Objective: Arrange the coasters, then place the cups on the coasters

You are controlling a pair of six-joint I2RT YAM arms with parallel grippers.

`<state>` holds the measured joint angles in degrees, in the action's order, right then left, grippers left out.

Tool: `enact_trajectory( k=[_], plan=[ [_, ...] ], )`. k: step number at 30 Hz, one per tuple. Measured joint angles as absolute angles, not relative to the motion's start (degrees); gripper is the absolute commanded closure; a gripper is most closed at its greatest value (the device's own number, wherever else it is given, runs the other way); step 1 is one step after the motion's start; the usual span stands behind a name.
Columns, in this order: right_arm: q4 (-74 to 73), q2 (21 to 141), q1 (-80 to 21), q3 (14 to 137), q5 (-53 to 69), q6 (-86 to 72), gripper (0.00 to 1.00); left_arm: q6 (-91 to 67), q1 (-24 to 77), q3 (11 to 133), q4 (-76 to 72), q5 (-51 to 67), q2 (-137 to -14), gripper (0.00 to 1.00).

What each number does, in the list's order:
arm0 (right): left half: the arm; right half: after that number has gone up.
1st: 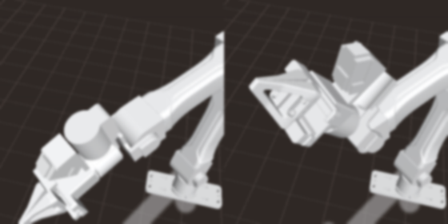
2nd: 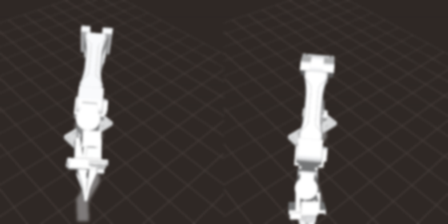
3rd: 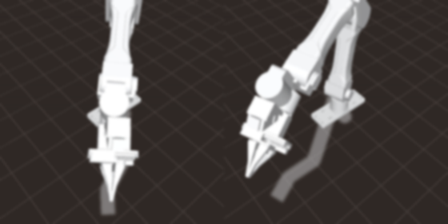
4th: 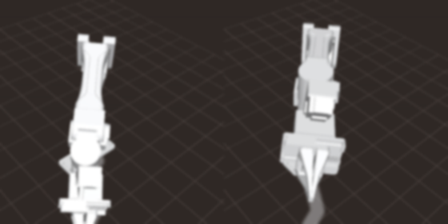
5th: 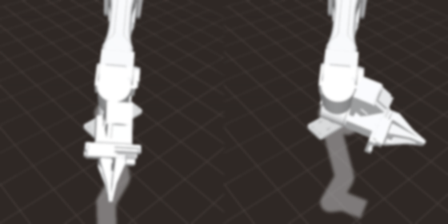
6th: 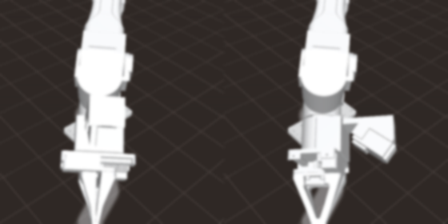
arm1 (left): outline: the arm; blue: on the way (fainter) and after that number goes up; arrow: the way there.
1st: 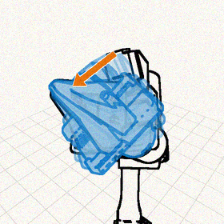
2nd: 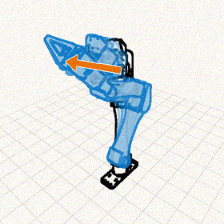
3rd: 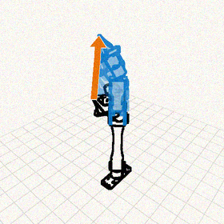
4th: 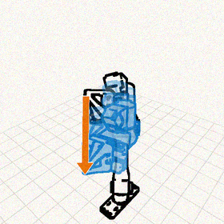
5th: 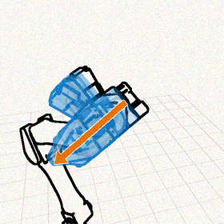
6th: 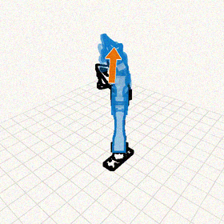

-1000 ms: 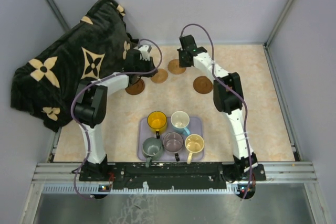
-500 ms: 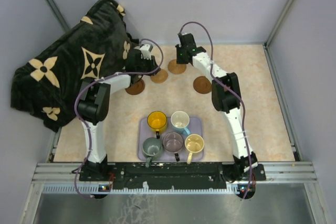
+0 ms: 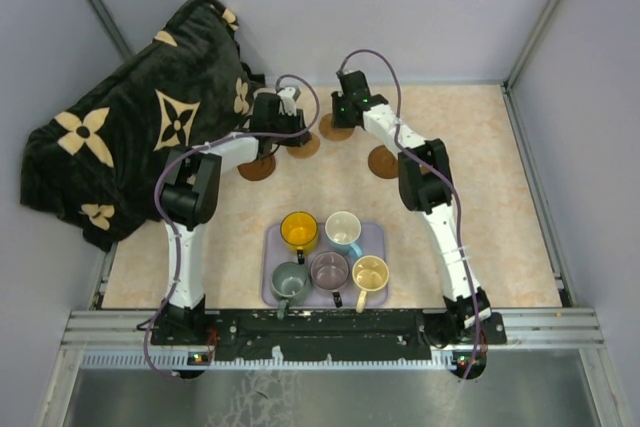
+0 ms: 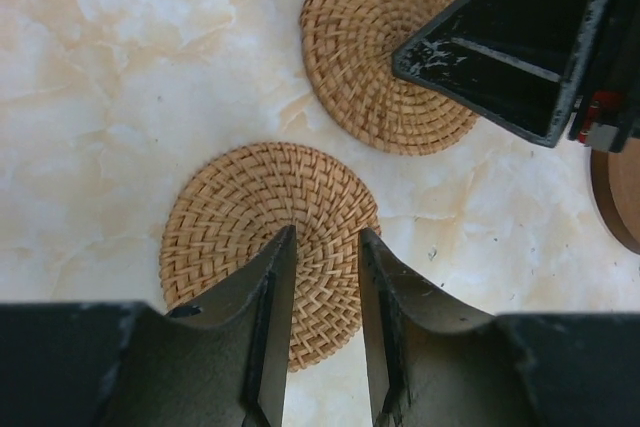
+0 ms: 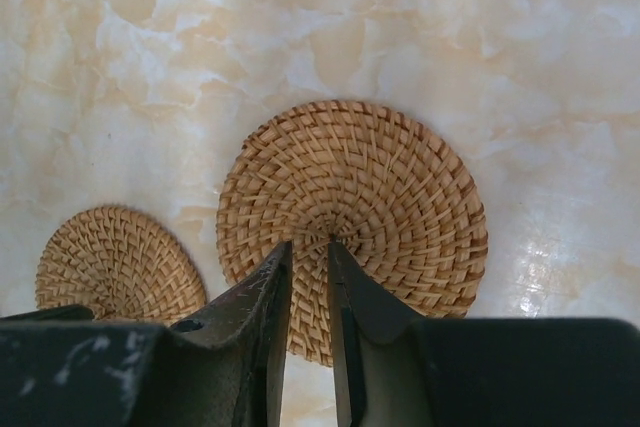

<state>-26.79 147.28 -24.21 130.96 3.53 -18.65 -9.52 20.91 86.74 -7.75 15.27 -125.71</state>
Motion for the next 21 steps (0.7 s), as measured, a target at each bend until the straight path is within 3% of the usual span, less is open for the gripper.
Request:
enact_trajectory(
  k=[5,21],
  plan=[
    [-25.39,146.21,-24.23,128.07,3.73,-18.85,0.80,-11.64,20.91,86.96,-3.40,13.10,-125.71,0.62],
    [-18.94,131.13,-26.33,102.35,-2.35,-19.68,0.84,-15.92,21.08,83.11,-2.22,12.10,-123.48,0.63]
  ],
)
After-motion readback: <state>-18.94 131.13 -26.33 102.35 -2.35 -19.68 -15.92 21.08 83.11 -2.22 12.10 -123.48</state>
